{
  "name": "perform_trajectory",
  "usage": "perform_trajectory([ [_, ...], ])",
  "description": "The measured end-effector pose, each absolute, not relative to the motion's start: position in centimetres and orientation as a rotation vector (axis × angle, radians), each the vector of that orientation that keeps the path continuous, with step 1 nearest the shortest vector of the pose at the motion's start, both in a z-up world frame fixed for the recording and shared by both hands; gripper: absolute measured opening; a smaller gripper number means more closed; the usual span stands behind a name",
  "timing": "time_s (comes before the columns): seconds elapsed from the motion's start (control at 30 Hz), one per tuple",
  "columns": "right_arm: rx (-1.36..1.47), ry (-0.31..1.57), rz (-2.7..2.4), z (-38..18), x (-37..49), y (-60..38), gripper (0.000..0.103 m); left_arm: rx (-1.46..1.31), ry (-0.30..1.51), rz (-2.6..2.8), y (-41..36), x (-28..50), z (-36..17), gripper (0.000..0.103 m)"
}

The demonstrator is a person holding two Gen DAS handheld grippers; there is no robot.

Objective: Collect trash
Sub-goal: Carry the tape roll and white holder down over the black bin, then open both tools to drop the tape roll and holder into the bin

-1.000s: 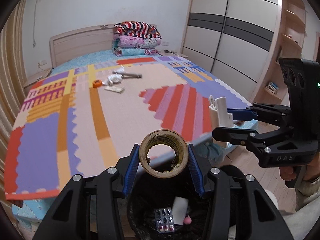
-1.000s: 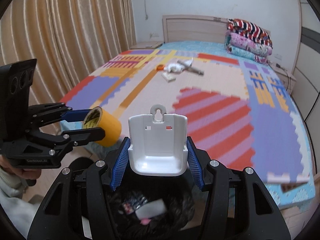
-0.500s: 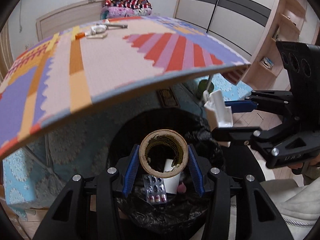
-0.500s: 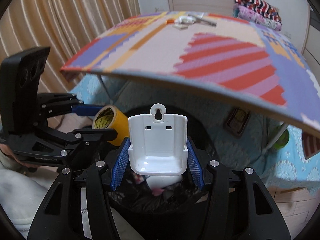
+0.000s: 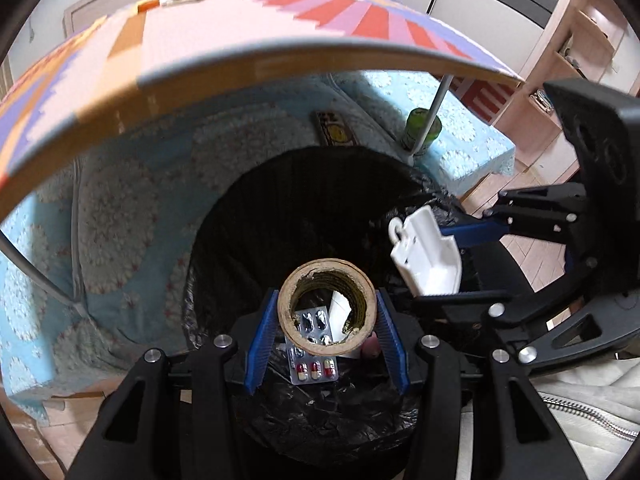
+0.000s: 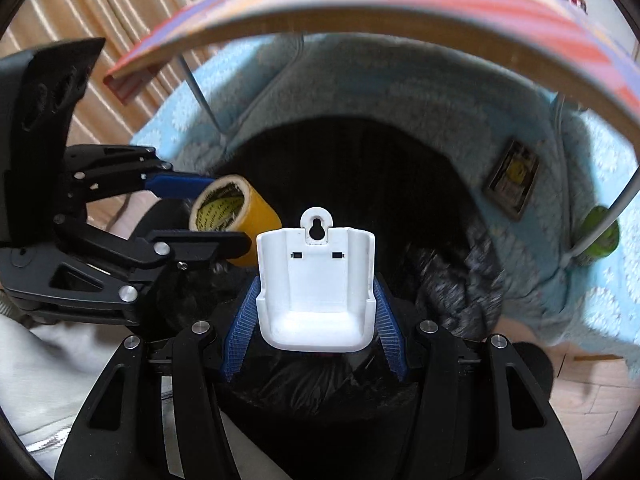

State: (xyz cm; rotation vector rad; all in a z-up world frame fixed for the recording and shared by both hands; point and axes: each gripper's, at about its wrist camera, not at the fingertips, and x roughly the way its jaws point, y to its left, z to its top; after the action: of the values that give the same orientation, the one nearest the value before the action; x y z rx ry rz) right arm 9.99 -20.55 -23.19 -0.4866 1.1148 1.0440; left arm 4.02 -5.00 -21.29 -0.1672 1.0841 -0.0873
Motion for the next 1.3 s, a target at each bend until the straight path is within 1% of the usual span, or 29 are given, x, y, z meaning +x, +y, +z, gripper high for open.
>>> perform_trajectory([
  [0.23,-0.503,1.174,1.031,-25.2,10.0,-20.1,0.055,-0.178,1.128,-0.096,-5.2,4.5,-22.5,0.047],
  [0.4,-0.502,1.190,1.025,-25.4,10.0,-20.0,0.055,-0.200,1.138,-0.118,-5.3,4.6,-22.7,0.056],
  [0.53,-0.501,1.184,1.025,-25.3,10.0,-19.9,0.055,-0.198,1.129,-0.112,-5.3,4.5,-22.3,0.057],
  [0.57,-0.500,1.180,1.026,-25.1,10.0,-19.9,0.058,-0.199,1.122,-0.111,-5.2,4.4,-22.0,0.057],
  [0.6,-0.499,1.174,1.025,-24.9,10.0,-19.9,0.062,-0.199,1.117,-0.111,-5.1,4.3,-21.8,0.057],
  [0.63,-0.497,1.168,1.025,-24.8,10.2,-20.0,0.062,-0.197,1.110,-0.109,-5.1,4.3,-21.6,0.057],
  [0.9,-0.475,1.093,1.036,-21.8,10.6,-20.4,0.062,-0.173,1.019,-0.090,-4.3,3.6,-17.8,0.057],
  [1.3,-0.448,0.881,1.074,-14.8,11.7,-19.9,0.062,-0.110,0.848,-0.053,-1.3,3.8,-11.1,0.057],
])
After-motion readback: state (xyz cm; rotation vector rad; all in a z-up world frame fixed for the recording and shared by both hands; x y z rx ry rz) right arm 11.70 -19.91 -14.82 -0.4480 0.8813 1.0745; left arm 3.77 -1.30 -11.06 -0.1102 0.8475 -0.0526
